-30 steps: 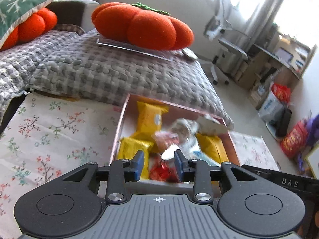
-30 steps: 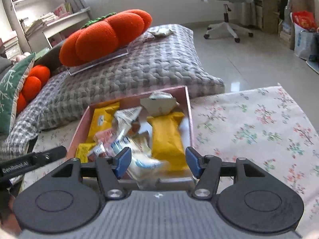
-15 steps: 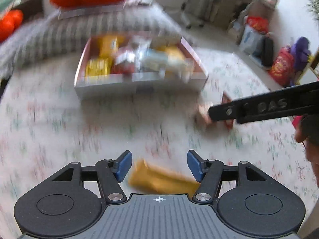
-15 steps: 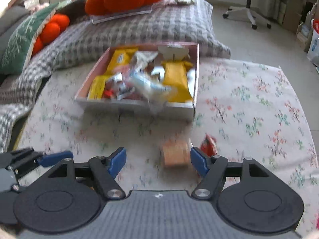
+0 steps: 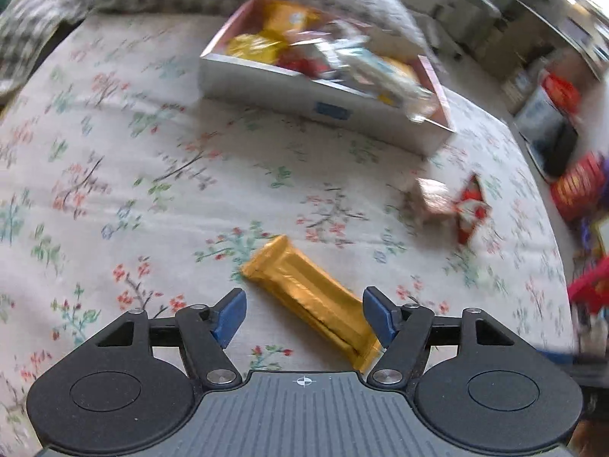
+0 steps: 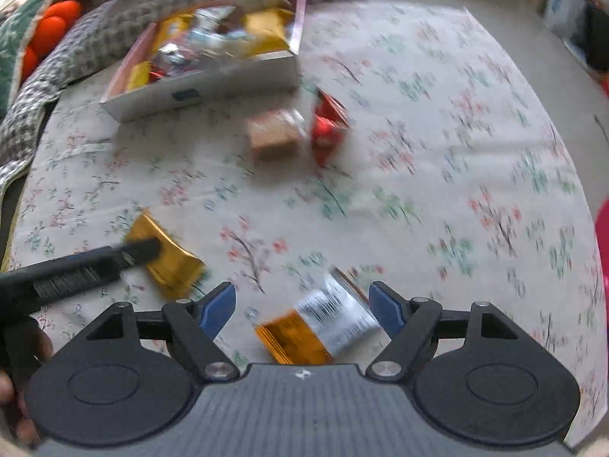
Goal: Organize snacks
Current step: 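Grasp the gold bar with the left gripper while the right grasps the orange-white packet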
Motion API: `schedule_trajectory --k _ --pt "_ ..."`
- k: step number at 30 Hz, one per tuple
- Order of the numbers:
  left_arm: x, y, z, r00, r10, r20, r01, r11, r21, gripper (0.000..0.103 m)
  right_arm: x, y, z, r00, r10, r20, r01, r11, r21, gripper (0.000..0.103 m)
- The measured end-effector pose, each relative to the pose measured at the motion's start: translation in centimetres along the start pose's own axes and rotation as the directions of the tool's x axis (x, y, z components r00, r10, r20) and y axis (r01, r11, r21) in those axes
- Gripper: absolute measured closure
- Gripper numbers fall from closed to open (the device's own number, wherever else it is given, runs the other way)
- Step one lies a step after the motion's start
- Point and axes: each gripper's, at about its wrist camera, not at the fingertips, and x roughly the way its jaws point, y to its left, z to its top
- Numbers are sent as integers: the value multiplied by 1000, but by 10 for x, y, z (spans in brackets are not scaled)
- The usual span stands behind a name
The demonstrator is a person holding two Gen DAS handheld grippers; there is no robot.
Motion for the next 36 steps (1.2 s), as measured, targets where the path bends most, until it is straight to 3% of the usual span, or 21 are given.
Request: schedule_trajectory --k 5,9,12,15,17,19,25,30,36 --pt "11 0 1 1000 4 -18 -5 999 -43 33 12 -10 -9 998 19 -66 -14 997 74 29" --pt "16 -9 1 1000 19 5 -18 1000 -19 21 26 3 -13 992 15 -123 -11 999 34 25" --pt "19 -16 1 999 41 18 -41 999 12 20 29 14 -15 994 -21 -109 19 1000 -20 26" --pt "19 -13 4 999 33 19 -33 999 -6 22 29 20 -15 996 -58 -73 54 997 -55 43" --pt "16 -4 6 1000 8 15 -7 998 -66 23 28 22 -14 996 -73 -52 70 996 -63 62" --pt "12 7 8 1000 -22 13 23 990 -140 23 28 21 -12 997 -70 -38 68 996 -56 66" --pt "9 28 13 998 -66 13 67 962 -263 23 24 20 -5 1000 -23 6 23 999 -43 67" --pt "8 20 6 996 -84 -21 76 966 -248 22 13 10 -1 999 0 40 1 1000 -21 67" --pt "-1 6 -11 999 -34 -18 27 957 -289 21 3 8 2 995 9 95 -8 1000 -10 67"
